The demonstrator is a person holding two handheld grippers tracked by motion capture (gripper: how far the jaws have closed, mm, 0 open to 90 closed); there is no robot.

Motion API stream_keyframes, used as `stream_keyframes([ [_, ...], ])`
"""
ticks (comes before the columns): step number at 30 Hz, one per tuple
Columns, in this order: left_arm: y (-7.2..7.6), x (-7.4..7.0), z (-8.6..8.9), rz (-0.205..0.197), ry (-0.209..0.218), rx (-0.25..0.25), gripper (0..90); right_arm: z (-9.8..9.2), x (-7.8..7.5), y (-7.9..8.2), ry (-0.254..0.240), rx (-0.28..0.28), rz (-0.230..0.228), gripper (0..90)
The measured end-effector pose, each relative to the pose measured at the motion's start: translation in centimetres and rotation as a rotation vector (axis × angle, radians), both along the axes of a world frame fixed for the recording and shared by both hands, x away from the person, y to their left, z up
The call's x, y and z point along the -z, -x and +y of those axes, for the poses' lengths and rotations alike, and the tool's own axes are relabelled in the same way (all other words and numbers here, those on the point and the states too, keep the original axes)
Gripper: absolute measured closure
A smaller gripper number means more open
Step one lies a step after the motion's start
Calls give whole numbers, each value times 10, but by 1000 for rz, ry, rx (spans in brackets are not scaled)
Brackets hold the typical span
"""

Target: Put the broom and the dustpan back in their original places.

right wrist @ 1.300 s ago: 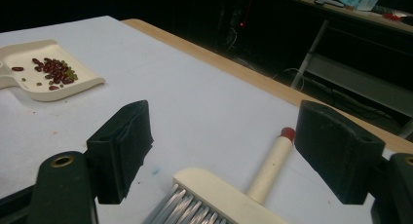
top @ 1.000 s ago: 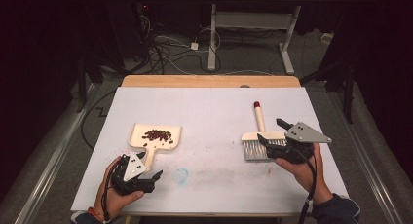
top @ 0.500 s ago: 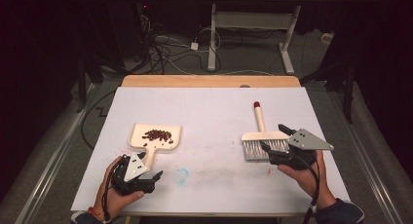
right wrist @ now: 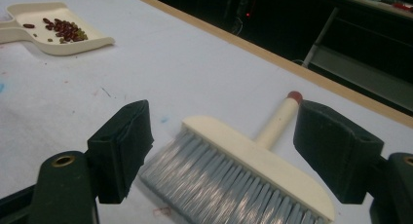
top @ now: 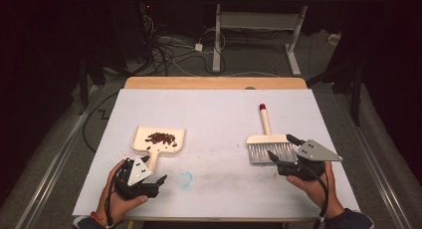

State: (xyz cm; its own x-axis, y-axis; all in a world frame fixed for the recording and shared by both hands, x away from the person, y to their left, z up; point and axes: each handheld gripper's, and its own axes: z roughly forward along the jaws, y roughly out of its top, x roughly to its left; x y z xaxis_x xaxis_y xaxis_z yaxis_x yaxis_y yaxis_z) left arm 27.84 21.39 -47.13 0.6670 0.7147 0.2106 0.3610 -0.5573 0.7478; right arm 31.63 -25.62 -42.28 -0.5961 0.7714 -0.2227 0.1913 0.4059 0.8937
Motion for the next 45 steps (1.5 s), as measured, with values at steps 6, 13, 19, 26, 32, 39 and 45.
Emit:
stream_keyframes([
  [6,-1,0,-1,3,-3,1,188,-3,8,4,27,2,12,227],
  [13,-2,0,-2,4,-1,7,188,-6,21,12,51,-46,-3,226],
  [19,-3,1,-3,21,10,7,188,-12,34,19,65,-60,31,228],
  [26,-3,1,-6,18,14,18,187,-18,48,31,65,-53,79,228],
  [32,-1,1,-4,5,11,9,187,-17,54,39,65,-59,92,236],
  [39,3,1,-8,7,-19,33,188,-19,50,40,68,-64,57,235],
  [45,4,2,-6,9,-18,37,187,-22,42,42,71,-44,25,230],
])
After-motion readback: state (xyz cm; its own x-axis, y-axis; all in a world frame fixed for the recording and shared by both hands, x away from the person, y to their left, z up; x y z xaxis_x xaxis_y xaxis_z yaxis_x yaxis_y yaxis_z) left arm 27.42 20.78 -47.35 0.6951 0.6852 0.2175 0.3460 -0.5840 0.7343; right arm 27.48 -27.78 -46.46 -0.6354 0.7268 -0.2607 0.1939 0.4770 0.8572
